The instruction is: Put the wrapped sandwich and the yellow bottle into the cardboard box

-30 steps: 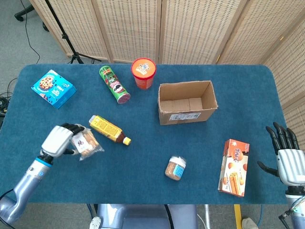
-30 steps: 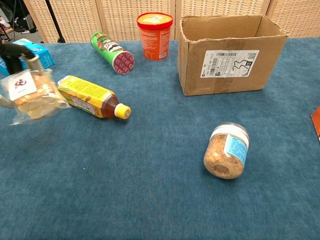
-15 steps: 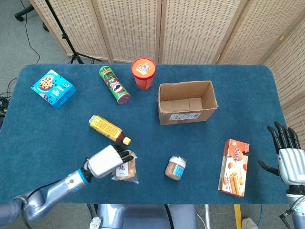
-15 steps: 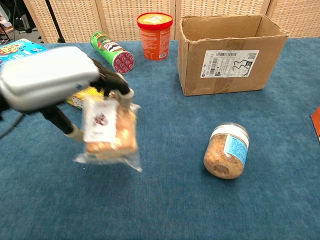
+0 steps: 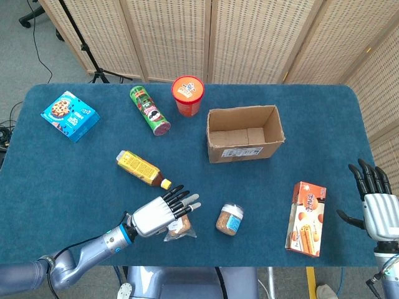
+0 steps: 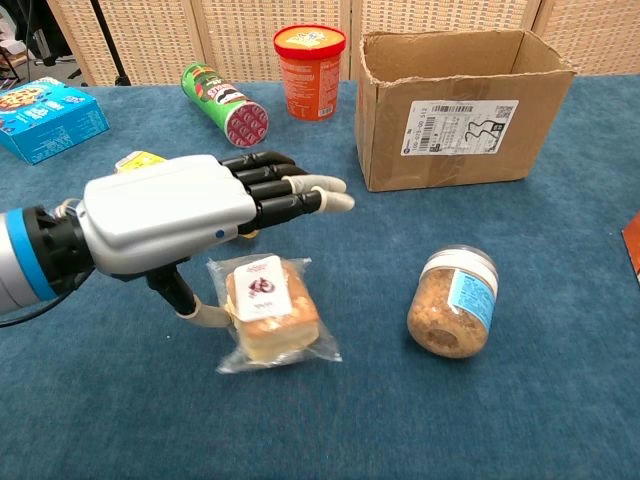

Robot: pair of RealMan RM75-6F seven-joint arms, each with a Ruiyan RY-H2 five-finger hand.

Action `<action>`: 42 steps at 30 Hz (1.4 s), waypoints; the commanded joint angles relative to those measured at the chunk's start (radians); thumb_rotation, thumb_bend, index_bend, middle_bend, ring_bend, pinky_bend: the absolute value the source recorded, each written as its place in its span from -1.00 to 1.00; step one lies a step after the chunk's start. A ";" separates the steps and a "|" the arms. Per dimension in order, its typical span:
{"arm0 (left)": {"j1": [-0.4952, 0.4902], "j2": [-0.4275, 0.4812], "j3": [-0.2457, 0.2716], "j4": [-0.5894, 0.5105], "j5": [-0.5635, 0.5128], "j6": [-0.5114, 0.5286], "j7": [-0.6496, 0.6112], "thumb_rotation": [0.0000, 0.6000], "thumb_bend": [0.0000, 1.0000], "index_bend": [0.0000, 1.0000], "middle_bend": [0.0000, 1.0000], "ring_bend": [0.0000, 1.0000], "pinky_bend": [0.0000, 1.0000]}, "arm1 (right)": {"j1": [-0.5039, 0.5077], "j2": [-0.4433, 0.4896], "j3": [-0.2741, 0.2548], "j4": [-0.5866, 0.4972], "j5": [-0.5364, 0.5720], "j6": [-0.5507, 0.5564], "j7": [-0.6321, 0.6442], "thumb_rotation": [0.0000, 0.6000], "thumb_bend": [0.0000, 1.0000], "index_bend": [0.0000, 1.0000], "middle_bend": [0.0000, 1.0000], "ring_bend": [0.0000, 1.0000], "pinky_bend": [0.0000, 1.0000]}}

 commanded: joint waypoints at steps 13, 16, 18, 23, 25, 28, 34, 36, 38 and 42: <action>0.275 0.337 -0.026 -0.084 -0.235 0.399 -0.254 1.00 -1.00 -1.00 -1.00 -1.00 -1.00 | 0.013 0.018 -0.039 0.004 -0.115 0.012 0.030 1.00 -1.00 -1.00 -1.00 -1.00 -1.00; 0.336 0.390 -0.032 -0.055 -0.314 0.437 -0.318 1.00 -1.00 -1.00 -1.00 -1.00 -1.00 | 0.019 0.009 -0.046 0.005 -0.140 0.014 0.024 1.00 -1.00 -1.00 -1.00 -1.00 -1.00; 0.376 0.430 -0.032 -0.049 -0.372 0.445 -0.364 1.00 -1.00 -1.00 -1.00 -1.00 -1.00 | 0.029 0.004 -0.057 0.013 -0.176 0.011 0.023 1.00 -1.00 -1.00 -1.00 -1.00 -1.00; 0.454 0.516 -0.029 -0.061 -0.465 0.451 -0.446 1.00 -1.00 -1.00 -1.00 -1.00 -1.00 | 0.079 0.005 -0.110 0.036 -0.333 -0.005 0.079 1.00 -1.00 -1.00 -1.00 -1.00 -1.00; 0.475 0.543 -0.025 -0.070 -0.478 0.452 -0.468 1.00 -1.00 -1.00 -1.00 -1.00 -1.00 | 0.112 0.010 -0.128 0.036 -0.404 -0.017 0.104 1.00 -1.00 -1.00 -1.00 -1.00 -1.00; 0.506 0.580 -0.021 -0.084 -0.481 0.466 -0.507 1.00 -1.00 -1.00 -1.00 -1.00 -1.00 | 0.188 0.032 -0.157 -0.009 -0.515 -0.081 0.125 1.00 -1.00 -1.00 -1.00 -1.00 -1.00; 0.539 0.607 -0.020 -0.084 -0.446 0.498 -0.556 1.00 -1.00 -1.00 -1.00 -1.00 -1.00 | 0.343 0.044 -0.158 -0.193 -0.606 -0.319 0.032 1.00 -1.00 -1.00 -1.00 -1.00 -1.00; 0.543 0.612 -0.018 -0.083 -0.430 0.499 -0.574 1.00 -1.00 -1.00 -1.00 -1.00 -1.00 | 0.380 0.019 -0.141 -0.247 -0.589 -0.414 -0.036 1.00 -1.00 -1.00 -1.00 -1.00 -1.00; 0.545 0.615 -0.019 -0.077 -0.422 0.495 -0.590 1.00 -1.00 -1.00 -1.00 -1.00 -1.00 | 0.407 -0.023 -0.119 -0.290 -0.564 -0.497 -0.122 1.00 -1.00 -1.00 -1.00 -1.00 -1.00; 0.546 0.618 -0.027 -0.066 -0.425 0.477 -0.611 1.00 -1.00 -1.00 -1.00 -1.00 -1.00 | 0.460 -0.128 -0.068 -0.372 -0.461 -0.682 -0.295 1.00 -1.00 -1.00 -1.00 -1.00 -1.00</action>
